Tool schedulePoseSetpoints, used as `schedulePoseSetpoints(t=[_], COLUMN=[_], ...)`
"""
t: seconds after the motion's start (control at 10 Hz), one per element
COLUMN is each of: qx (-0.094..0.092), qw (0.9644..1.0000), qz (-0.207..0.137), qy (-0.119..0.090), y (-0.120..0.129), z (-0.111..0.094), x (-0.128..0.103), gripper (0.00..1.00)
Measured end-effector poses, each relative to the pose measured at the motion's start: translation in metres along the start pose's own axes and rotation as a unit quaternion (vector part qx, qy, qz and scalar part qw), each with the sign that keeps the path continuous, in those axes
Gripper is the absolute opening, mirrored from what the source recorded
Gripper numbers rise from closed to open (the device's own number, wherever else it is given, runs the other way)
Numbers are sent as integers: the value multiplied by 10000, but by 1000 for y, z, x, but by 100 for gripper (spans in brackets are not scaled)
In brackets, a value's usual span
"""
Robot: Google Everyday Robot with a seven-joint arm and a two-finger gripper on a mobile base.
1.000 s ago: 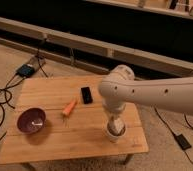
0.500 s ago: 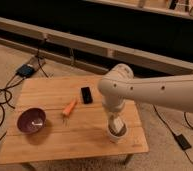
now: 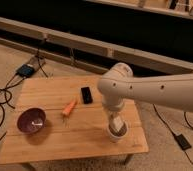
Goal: Place the white sponge in the ceramic cup
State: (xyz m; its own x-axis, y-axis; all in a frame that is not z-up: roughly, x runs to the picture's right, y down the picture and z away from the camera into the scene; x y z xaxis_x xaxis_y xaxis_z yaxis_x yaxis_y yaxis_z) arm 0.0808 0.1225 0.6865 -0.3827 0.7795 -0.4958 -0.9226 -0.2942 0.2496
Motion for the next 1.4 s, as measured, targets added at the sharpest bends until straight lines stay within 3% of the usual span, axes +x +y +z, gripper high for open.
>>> schedulePoseSetpoints(t=[0.1,1.4], qx=[-1,-36], qw=[10000,9999], qz=[-1,-8], qy=[-18,-164], y=[1,7], z=[-1,-7], x=[1,8], gripper=[78,78])
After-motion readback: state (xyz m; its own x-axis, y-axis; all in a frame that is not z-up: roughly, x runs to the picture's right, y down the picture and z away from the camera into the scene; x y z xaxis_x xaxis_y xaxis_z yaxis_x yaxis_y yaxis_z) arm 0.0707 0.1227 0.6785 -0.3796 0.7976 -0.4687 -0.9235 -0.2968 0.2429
